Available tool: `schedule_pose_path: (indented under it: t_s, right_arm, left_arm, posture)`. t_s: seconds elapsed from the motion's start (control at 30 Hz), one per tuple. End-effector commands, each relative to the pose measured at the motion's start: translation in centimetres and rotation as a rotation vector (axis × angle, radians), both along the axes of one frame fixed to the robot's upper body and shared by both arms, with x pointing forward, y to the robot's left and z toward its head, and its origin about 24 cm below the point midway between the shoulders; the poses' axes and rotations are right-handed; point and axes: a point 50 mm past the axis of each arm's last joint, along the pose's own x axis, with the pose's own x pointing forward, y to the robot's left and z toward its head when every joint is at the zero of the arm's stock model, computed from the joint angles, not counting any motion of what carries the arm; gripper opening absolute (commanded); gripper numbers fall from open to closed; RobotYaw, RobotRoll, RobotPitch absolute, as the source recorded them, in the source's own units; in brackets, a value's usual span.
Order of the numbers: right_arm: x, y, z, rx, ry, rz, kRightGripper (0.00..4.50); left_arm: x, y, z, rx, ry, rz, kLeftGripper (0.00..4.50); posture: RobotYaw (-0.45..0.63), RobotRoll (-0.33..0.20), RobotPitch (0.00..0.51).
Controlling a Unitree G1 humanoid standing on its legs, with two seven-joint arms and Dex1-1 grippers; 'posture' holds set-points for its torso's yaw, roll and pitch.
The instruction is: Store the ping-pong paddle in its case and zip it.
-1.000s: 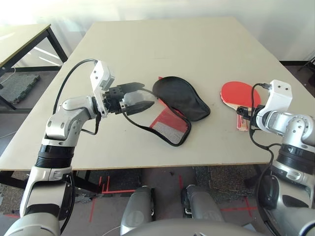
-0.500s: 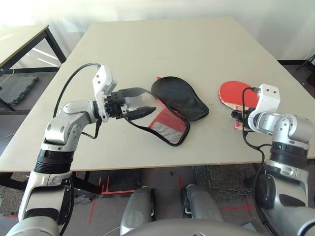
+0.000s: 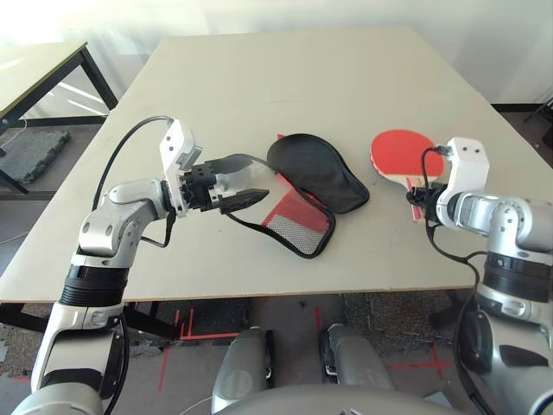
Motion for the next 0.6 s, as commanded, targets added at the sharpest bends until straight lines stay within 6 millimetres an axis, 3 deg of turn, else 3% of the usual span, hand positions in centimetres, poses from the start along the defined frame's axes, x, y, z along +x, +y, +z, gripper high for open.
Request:
schedule_pose_path:
  t_s: [0.03,0.27,0.6]
  right_arm:
    - [-0.3,2.9,0.8,0.017,0.003,0.188,1.08]
    - [0.7,5.8,0.3,0.060,0.047,0.273,1.08]
    - [3.3,8.2,-1.3,0.047,0.107,0.326,1.08]
  left_arm:
    - [0.2,0.4,-0.2,0.024,0.006,0.005,4.50]
    - [-0.2,1.1,-0.5,0.028,0.006,0.029,4.50]
    - [-1.5,1.0,-0.9,0.024,0.012,0.055,4.50]
  posture:
    - [0.05,0.000,0.072]
    - [0.10,0.000,0.081]
    - [0.17,0.000,0.078]
